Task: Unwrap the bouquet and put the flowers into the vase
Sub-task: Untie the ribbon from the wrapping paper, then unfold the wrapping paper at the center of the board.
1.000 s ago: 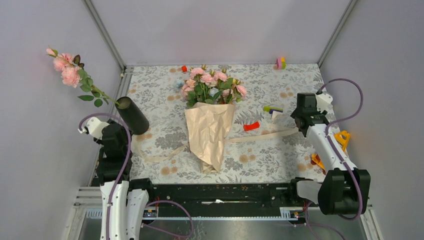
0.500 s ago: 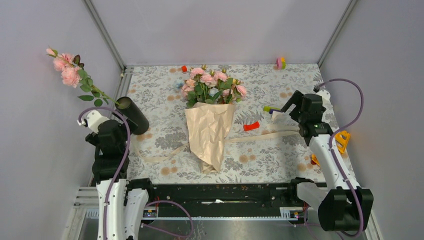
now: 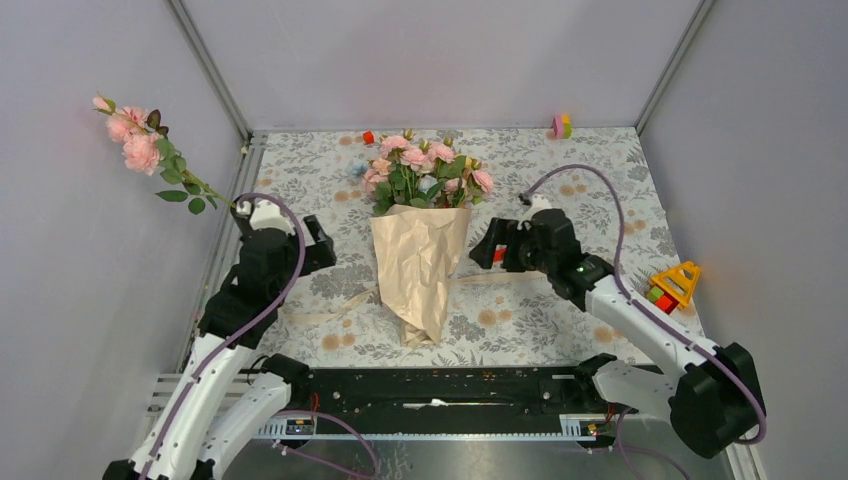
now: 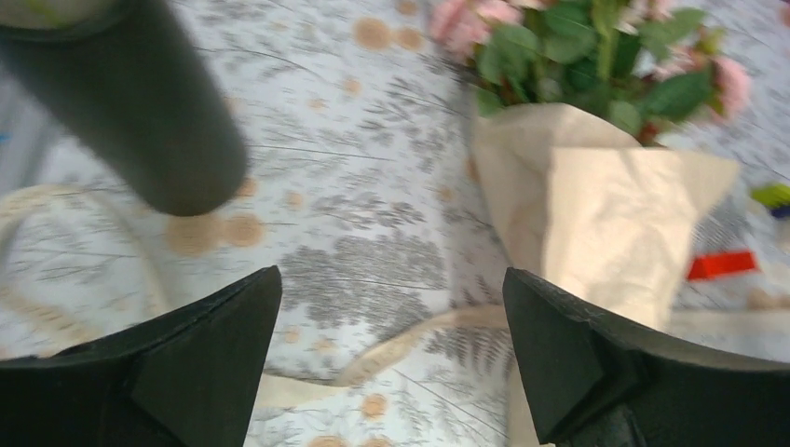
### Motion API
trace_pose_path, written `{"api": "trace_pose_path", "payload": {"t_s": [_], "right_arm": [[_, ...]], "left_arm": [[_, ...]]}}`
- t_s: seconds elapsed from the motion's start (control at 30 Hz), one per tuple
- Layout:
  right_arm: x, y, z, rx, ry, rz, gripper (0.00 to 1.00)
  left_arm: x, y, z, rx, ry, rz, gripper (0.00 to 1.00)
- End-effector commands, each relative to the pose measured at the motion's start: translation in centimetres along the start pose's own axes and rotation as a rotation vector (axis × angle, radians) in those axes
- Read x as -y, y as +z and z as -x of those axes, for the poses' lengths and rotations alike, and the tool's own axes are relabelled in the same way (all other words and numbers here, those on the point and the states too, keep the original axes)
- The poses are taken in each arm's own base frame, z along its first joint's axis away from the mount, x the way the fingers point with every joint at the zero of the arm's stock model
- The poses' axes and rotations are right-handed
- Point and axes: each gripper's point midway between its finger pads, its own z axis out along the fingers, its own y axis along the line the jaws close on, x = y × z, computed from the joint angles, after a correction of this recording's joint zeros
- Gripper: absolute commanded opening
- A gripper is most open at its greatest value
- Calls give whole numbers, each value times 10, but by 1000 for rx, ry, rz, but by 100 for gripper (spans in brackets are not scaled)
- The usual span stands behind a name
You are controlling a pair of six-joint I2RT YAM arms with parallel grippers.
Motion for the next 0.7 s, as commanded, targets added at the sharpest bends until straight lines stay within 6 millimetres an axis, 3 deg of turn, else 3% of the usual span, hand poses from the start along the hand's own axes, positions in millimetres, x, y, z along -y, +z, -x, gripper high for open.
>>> {"api": "trace_pose_path", "payload": {"t_s": [0.0,0.13,0.3,0.43,0.67], "right_arm": [[-48,13,-29,-82,26,181,100],[-73,22,-59,-149,35,253,100],[-87,35,-90,-225,64,280,100],[-89,47,-101,-262,84,284,100],[-90,69,-102,-281,58,262,96]], "left_arm": [[60,7,-8,-24,-86,-238,98],[101,13,-34,-84,-206,-431,99],[134,17,-71,-194,-349,-613,99],[146,23,-95,-271,-387,-670,99],[146,45,-132,-373,-337,-640,95]]}}
